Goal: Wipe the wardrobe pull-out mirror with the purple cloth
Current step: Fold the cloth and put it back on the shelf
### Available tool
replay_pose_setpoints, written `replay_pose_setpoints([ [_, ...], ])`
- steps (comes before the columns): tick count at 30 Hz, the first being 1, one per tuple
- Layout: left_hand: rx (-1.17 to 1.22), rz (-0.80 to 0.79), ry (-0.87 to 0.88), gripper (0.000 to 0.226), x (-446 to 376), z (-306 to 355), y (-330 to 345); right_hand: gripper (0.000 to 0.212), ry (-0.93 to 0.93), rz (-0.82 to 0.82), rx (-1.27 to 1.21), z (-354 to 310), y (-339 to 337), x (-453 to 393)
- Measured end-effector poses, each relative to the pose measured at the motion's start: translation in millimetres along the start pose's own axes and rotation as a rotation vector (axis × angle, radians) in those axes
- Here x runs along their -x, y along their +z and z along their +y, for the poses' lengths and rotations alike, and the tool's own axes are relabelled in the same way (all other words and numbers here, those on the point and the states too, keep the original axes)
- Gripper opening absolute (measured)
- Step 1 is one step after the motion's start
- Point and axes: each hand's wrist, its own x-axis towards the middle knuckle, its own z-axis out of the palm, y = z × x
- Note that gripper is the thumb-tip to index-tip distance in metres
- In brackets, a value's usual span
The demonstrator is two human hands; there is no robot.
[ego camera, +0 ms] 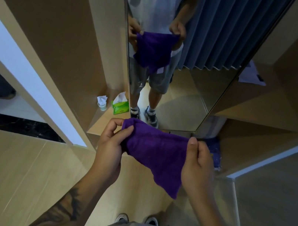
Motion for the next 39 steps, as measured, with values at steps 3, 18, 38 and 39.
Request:
replay_pose_setpoints([
  [3,-0.046,0.075,-0.057,0.015,-1.9,-2.3,-7.4,0.037,0.168,-0.070,-0.094,-1.7,1.8,-2.8],
  [18,0.104,-0.126,-0.968,0.062,25.7,-78.2,-22.7,0.022,0.656,-0.246,-0.841,-18.3,12.7,1.3],
  [38,-0.021,-0.223,-0.229,0.017,5.5,-36.5,27.9,0.011,0.300,-0.189,-0.270,34.4,-5.9,19.9],
  [39,-0.087,-0.195,-0.174,0.017,4.1,-34.6,30.3,0.006,0.314,-0.189,-0.262,35.6,-7.1,19.2],
])
